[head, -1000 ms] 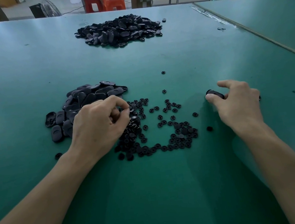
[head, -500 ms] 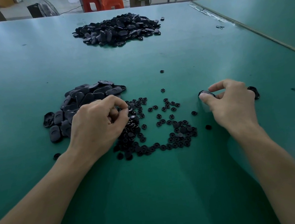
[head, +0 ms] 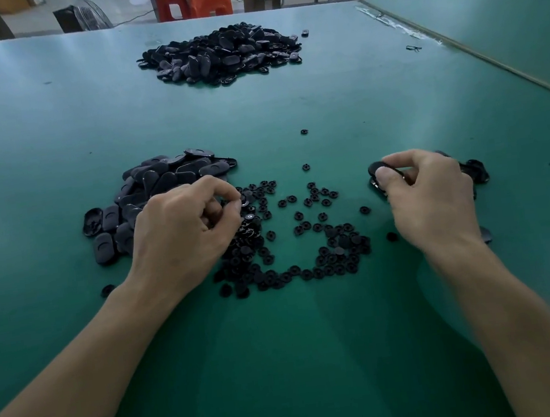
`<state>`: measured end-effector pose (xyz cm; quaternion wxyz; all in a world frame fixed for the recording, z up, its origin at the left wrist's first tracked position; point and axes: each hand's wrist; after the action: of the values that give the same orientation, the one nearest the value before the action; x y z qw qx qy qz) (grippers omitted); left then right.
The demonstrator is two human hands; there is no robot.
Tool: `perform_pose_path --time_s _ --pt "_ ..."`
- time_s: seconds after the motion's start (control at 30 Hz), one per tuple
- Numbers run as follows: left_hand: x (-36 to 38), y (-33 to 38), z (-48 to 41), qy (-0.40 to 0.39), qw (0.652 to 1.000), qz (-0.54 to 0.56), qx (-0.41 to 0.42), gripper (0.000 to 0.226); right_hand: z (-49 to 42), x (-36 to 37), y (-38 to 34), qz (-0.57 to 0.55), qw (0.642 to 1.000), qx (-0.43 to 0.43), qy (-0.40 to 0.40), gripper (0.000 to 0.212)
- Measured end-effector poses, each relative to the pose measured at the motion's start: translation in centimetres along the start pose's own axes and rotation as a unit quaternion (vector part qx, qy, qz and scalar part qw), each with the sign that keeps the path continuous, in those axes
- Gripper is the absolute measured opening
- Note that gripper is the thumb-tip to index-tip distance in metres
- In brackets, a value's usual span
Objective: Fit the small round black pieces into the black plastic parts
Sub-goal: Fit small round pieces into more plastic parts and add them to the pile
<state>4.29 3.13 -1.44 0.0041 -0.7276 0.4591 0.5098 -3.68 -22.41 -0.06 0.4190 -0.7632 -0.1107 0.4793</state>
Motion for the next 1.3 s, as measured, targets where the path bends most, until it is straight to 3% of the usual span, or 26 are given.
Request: perform_pose_path --time_s 0.13,0.27,0.37,0.57,0.67,0.87,0.97,1.13,1.2,1.3 --pt "0.1 -0.1 0.0 0.008 1.000 0.001 0.006 0.012 0.2 0.0 0.2 0.005 1.000 0.008 -0.005 0.003" --pt "0.1 0.2 0.1 0.048 0.999 -0.008 0.018 0.009 0.9 0.4 -0.9 -0.072 0.996 -0.036 -0.049 0.015" --pt "0.4 1.4 0.1 0.092 0.995 0.045 0.012 0.011 1.7 1.0 -1.8 -0.133 0.983 -0.083 -0.094 0.012" --pt "1.6 3.9 0.5 0.042 0.982 0.182 -0.013 0.027 3.0 2.4 -3.1 -0.256 0.937 -0.136 -0.197 0.011" --pt "1.6 4.2 0.6 0.011 0.980 0.197 -0.008 0.021 3.7 2.9 -3.4 -0.290 0.914 -0.152 -0.239 0.013" --pt "1.3 4.3 0.4 0.006 0.959 0.283 -0.031 0.011 3.9 2.8 -3.3 -0.273 0.924 -0.130 -0.235 0.018" --pt "1.2 4.4 0.3 -0.004 0.949 0.311 -0.046 0.013 4.0 2.8 -3.4 -0.265 0.928 -0.128 -0.227 0.011" --pt "1.2 4.3 0.4 -0.023 0.947 0.315 -0.061 0.015 3.9 2.7 -3.4 -0.278 0.930 -0.131 -0.202 0.018" --pt "1.3 4.2 0.3 -0.015 0.947 0.313 -0.066 0.014 3.8 2.8 -3.1 -0.242 0.946 -0.127 -0.175 0.018" --pt "1.3 3.9 0.2 0.009 0.948 0.308 -0.083 0.010 3.7 2.6 -2.6 -0.085 0.979 -0.146 -0.112 0.016"
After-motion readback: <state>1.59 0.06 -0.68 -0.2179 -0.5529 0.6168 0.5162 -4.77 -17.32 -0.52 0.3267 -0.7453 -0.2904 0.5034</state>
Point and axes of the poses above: each hand's wrist, its own z-axis away from the middle knuckle, its own x-axis out of the palm, y = z × x, and after that the axes turned 10 degrees about -y, right-handed
